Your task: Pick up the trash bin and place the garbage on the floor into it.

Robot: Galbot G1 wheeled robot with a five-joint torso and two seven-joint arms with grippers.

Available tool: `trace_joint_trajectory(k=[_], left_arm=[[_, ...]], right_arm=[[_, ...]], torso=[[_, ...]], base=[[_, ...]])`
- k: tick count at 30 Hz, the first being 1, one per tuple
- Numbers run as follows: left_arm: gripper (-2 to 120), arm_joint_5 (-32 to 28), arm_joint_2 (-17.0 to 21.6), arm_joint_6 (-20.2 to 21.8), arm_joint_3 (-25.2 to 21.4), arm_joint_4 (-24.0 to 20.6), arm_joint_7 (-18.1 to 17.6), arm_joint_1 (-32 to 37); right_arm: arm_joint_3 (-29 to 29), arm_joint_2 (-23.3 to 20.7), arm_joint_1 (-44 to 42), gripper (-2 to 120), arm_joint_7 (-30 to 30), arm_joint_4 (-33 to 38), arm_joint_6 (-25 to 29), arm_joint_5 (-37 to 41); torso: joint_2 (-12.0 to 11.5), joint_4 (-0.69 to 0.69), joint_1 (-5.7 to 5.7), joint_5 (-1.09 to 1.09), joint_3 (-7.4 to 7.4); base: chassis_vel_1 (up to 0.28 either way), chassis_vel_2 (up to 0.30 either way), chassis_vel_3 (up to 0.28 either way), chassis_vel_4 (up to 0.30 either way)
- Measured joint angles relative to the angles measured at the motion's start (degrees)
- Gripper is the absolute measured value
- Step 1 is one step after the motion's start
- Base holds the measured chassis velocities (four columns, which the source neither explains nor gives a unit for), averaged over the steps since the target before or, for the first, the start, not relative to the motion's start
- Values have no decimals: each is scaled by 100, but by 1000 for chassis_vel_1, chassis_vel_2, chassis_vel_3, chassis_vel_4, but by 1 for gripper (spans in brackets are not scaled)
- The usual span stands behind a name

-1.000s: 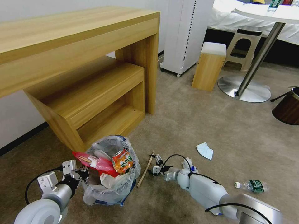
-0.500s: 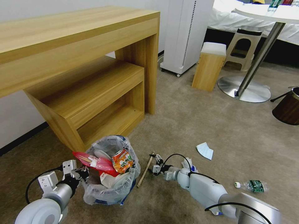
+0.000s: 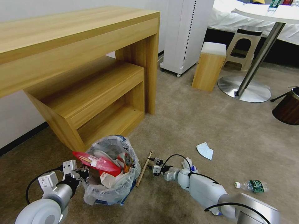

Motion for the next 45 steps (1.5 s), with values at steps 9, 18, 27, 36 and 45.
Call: trace_joint_trajectory(k=[9,18,27,36,45], left_arm=[[0,37,-17,-59,-4,34,31,8],[0,45,-9,-65,-5,52,53,-18],[0,30,-2,-65,8,115,48,-71],[0,24,-6,-65,18,161,33,-112],[0,2,-7,-63,-2,140,18,-114]], right_arm=[[1,49,9,26,3,-91,80,-14],[-9,47,67,36,43,4,50,-1],[-70,0,107,73,-74,185,116,21],[-169,-68,91,70,-178,372,163,22],[-227,0,113,70,-290,254,321,3]], torso=[[0,0,0,0,0],[0,0,0,0,0],[0,0,0,0,0],[0,0,0,0,0],[0,0,0,0,0]], base=[[0,0,0,0],[0,0,0,0],[0,0,0,0],[0,0,0,0],[0,0,0,0]])
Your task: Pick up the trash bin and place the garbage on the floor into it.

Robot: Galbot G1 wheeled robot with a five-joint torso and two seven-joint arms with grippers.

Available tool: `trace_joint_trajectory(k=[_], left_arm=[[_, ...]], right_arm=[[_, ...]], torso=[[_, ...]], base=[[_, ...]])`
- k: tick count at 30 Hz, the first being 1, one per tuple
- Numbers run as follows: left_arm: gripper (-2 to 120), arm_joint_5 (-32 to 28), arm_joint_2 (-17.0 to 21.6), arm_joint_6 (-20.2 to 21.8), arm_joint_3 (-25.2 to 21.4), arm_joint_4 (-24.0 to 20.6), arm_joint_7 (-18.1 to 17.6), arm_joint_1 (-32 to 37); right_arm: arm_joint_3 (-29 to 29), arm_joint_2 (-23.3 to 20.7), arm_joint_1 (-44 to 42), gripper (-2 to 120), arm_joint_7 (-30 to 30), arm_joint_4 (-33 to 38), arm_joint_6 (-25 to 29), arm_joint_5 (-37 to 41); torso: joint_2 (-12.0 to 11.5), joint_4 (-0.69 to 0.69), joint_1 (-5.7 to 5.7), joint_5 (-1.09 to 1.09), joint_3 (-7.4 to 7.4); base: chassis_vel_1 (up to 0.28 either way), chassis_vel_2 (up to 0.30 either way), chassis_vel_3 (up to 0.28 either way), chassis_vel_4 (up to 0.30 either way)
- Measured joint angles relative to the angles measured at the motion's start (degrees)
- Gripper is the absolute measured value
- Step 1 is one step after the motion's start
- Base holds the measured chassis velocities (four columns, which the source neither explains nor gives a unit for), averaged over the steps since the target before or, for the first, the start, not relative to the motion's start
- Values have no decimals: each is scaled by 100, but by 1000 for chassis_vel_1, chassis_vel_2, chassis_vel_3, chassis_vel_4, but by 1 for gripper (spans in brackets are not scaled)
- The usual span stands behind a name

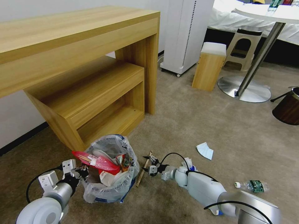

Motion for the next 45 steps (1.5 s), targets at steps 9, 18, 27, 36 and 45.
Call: trace_joint_trajectory(k=[9,18,27,36,45], left_arm=[[0,-28,12,4,-53,8,-16,-4],[0,-30,0,4,-46,37,-24,-35],[0,-60,11,4,-57,127,-54,-81],[0,-96,17,4,-62,216,-89,-134],[0,-96,32,5,-61,297,-94,-180]], right_arm=[[-97,-22,-100,68,-66,116,39,12],[-133,-63,-160,68,-147,185,133,19],[-208,-93,-220,67,-236,274,210,23],[-285,-182,-231,67,-487,411,393,137],[-280,-395,-303,67,-565,732,401,218]], torso=[[0,0,0,0,0],[0,0,0,0,0],[0,0,0,0,0],[0,0,0,0,0],[0,0,0,0,0]], base=[[0,0,0,0],[0,0,0,0],[0,0,0,0],[0,0,0,0],[0,0,0,0]])
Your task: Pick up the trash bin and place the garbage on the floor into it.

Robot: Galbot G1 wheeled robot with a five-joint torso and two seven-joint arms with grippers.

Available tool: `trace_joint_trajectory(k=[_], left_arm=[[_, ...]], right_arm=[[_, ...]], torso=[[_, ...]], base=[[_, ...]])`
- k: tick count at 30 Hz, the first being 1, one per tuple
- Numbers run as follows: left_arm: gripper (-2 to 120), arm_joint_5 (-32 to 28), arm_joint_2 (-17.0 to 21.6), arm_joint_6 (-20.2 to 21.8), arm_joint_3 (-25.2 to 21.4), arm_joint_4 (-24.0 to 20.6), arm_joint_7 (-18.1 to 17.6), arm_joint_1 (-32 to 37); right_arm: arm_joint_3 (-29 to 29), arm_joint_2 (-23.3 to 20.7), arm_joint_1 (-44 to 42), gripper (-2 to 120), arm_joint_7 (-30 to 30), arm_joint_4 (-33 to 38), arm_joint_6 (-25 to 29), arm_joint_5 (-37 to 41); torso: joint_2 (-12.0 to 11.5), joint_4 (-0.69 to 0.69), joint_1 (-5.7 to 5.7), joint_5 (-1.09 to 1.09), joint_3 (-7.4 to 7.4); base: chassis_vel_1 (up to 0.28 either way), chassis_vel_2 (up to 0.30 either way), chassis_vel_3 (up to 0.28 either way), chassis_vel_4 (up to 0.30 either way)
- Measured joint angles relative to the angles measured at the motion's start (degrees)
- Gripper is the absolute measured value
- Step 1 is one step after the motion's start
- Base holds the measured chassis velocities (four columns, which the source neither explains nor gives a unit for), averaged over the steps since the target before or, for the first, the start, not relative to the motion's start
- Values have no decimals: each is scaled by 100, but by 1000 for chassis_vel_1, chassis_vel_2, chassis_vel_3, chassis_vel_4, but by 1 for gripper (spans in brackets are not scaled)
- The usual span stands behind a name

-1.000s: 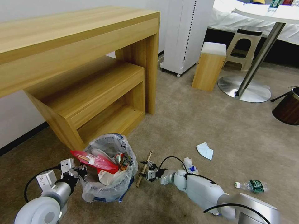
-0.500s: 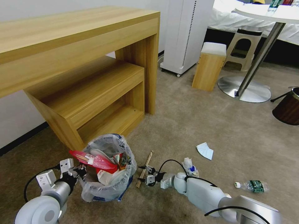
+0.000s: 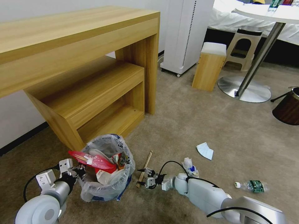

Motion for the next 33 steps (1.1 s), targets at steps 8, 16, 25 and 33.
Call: trace_joint_trajectory(k=[8,16,25,33], left_arm=[[0,-16,14,9,20,110,-15,-67],[0,-14,14,9,48,147,-15,-107],[0,-12,-18,14,92,96,-20,-130],[0,-7,-42,19,78,-34,-19,-69]], right_arm=[[14,-334,-9,67,-127,362,44,136],[19,-766,-6,67,-215,595,71,293],[89,-776,-51,64,-323,464,123,255],[116,-460,-1,62,-338,108,141,198]], torso=[[0,0,0,1,0],[0,0,0,1,0],[0,0,0,-1,0],[0,1,0,1,0]], base=[[0,0,0,0],[0,0,0,0],[0,0,0,0],[0,0,0,0]])
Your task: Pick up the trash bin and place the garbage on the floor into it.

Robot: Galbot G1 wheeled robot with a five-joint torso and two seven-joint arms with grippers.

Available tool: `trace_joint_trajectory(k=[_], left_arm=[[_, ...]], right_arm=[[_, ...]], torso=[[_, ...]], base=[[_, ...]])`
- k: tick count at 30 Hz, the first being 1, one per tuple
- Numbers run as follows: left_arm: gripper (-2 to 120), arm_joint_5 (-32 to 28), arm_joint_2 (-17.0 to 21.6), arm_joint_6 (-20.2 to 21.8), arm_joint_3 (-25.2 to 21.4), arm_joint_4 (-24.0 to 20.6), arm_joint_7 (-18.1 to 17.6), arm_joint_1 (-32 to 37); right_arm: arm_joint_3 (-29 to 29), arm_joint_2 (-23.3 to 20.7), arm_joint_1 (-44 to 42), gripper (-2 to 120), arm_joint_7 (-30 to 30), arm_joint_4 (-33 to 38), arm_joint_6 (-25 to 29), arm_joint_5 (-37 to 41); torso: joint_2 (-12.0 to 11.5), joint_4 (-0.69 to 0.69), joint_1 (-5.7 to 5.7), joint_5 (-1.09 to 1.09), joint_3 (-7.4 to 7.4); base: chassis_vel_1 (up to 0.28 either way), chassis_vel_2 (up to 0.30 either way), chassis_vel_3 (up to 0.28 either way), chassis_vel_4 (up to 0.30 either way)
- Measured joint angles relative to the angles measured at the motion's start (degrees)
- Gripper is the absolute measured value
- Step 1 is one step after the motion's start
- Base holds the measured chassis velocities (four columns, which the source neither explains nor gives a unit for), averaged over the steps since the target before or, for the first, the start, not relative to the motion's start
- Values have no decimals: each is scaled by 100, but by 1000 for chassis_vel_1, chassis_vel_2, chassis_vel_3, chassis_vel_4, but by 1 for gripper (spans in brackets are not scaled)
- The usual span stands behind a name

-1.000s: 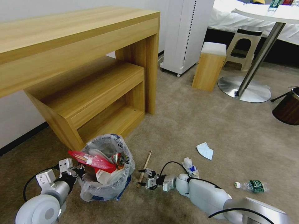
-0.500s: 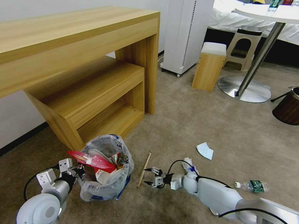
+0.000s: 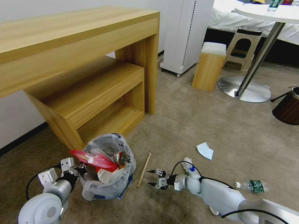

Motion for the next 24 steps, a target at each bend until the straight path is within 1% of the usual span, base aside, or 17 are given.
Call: trace_joint_trajectory(k=[14,24], left_arm=[[0,10,-22,-2,7,-40,11,8],[0,13,-33,-5,-4,-116,15,43]], right_arm=[[48,192,79,61,-6,-262,-4,-13],[51,447,158,61,-21,-512,16,-85]], torso=[[0,-1,0,-1,0],[0,0,0,-1,0]], base=[[0,0,0,0],[0,0,0,0]])
